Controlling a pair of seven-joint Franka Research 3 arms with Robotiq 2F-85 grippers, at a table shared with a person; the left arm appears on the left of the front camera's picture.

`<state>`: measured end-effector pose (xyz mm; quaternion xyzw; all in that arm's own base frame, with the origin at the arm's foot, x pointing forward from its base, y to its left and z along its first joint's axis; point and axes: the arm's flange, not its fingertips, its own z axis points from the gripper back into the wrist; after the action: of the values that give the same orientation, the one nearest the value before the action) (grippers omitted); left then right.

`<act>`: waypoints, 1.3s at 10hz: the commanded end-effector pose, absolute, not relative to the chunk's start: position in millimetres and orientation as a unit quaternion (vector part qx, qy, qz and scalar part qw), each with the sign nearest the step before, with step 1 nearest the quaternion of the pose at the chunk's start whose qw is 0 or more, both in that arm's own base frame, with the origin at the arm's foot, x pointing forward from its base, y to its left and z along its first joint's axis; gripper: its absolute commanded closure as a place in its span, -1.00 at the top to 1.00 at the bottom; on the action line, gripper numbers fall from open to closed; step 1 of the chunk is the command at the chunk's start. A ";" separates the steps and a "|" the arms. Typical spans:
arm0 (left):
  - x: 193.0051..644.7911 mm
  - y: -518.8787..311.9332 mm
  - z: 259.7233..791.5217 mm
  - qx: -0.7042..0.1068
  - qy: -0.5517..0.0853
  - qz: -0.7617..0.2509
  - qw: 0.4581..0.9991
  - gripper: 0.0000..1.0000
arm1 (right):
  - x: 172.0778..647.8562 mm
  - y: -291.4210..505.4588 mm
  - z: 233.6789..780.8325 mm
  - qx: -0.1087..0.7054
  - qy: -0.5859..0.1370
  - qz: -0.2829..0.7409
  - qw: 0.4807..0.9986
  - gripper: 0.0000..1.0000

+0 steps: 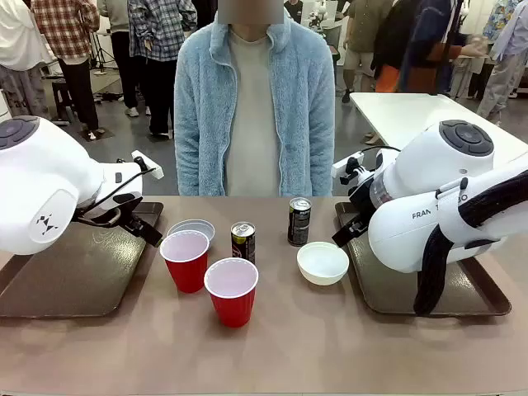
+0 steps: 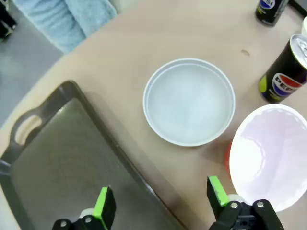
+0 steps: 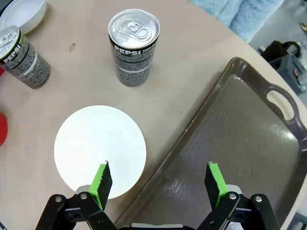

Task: Prepare tableware on both trays.
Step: Pick up a Picnic Bowl from the table and place it on a Handle tray.

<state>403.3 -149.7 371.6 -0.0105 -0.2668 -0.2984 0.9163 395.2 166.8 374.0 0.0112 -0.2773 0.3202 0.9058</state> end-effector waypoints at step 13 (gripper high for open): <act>403.2 -149.7 371.6 -0.011 -0.267 -0.298 0.916 1.00 | 395.2 166.7 374.0 0.011 -0.277 0.320 0.906 1.00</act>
<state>403.3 -149.7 371.6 -0.0105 -0.2668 -0.2984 0.9163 395.3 166.7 374.0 0.0111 -0.2774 0.3201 0.9058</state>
